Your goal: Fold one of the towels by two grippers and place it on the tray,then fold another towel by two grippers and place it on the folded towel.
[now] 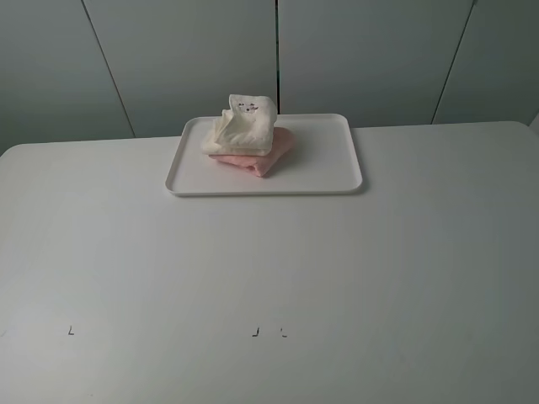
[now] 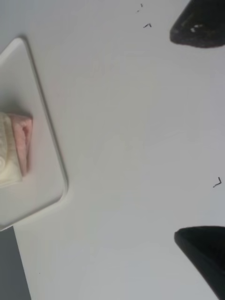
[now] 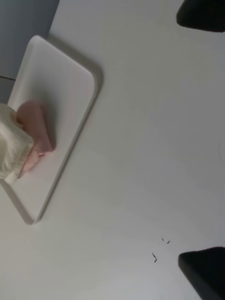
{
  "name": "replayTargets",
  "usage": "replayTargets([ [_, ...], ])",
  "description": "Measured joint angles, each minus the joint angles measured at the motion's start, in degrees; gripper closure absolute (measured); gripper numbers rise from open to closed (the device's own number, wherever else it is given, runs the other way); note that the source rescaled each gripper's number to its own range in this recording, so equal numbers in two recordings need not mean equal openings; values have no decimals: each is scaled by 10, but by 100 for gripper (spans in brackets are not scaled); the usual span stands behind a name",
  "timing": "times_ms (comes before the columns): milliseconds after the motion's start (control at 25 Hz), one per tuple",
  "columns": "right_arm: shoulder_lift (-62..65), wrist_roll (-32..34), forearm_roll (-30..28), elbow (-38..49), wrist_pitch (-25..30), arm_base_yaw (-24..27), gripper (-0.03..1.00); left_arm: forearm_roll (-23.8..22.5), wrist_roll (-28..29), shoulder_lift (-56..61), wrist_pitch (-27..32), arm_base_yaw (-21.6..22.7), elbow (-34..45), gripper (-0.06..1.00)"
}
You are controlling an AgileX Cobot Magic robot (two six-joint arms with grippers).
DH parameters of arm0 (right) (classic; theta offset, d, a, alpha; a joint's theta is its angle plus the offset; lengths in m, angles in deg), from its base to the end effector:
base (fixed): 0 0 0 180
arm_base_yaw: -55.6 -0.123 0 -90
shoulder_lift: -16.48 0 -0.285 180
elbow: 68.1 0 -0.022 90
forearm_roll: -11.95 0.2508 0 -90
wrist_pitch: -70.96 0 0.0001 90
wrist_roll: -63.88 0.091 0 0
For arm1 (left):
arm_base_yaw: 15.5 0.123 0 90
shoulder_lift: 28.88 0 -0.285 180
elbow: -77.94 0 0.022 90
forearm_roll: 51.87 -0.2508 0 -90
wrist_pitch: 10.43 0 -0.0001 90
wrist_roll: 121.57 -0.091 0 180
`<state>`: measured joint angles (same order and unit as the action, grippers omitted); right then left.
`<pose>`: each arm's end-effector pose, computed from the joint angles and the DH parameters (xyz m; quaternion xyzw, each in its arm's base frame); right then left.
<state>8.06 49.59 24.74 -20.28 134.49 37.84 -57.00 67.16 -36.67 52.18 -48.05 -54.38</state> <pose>-0.0130 0.0148 0.2788 -0.2441 0.8243 0.1262 0.4950 -0.0030 0.0105 0.2793 0.1741 0.8388 -0.1394 0.4967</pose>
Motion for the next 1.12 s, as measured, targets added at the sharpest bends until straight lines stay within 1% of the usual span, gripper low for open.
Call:
replayTargets([
  [520, 4, 1, -2, 0, 0, 0, -3, 0, 0, 0, -1, 0, 0, -3],
  [640, 4, 14, -15, 0, 0, 6, -3, 0, 0, 0, -1, 5, 0, -3],
  [760, 4, 32, -32, 0, -1, 33, -3, 0, 0, 0, -1, 42, 0, -3],
  [920, 4, 40, -38, 0, -2, 70, -3, -1, 0, 0, -1, 124, 0, -3],
  [1000, 4, 41, -40, 0, -2, 75, -3, -1, 0, 0, -1, 168, 0, -3],
  [1120, 4, 44, -43, 0, -2, 78, -3, -3, 0, 0, -1, 218, 0, -3],
])
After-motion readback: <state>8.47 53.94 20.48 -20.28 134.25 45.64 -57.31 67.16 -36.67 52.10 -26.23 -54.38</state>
